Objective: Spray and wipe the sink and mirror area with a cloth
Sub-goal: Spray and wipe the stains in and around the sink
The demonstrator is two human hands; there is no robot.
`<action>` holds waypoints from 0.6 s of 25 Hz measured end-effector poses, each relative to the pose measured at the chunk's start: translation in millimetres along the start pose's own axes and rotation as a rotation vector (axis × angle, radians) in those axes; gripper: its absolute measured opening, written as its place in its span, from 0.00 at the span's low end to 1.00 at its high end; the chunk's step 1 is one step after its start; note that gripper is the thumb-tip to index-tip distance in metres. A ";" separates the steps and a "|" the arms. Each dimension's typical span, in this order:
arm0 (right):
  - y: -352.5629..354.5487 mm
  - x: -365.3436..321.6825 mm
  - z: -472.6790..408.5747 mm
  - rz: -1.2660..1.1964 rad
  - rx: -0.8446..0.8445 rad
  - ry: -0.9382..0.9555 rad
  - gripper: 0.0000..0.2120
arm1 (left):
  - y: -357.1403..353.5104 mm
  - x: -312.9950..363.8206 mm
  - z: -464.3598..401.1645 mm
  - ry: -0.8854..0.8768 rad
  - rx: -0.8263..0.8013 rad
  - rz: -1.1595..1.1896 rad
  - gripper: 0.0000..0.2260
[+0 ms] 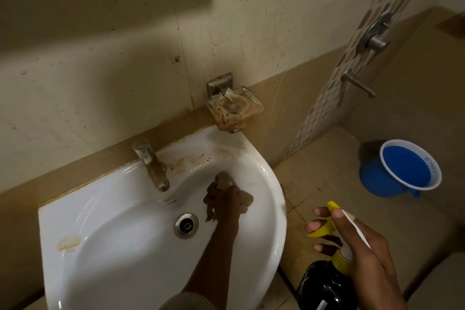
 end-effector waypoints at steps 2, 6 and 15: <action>6.2 1.3 -1.3 0.007 0.008 -0.006 0.45 | -9.7 10.1 11.7 -0.044 -0.099 0.093 0.24; 16.1 -1.0 -1.2 -0.002 0.015 0.031 0.37 | -35.1 21.9 38.1 -0.102 -0.348 0.260 0.24; 24.0 -5.4 18.3 0.047 0.027 0.110 0.15 | -40.6 20.6 86.7 -0.592 -0.532 -0.508 0.21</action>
Point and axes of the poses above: each hand's wrist, its own z-axis away from the middle knuckle, its own y-axis out of the back of the hand, x = y × z, the point moved 4 cm from there along -z, towards the middle knuckle, and after that the axes turned 1 degree about z, right-handed, at the moved point
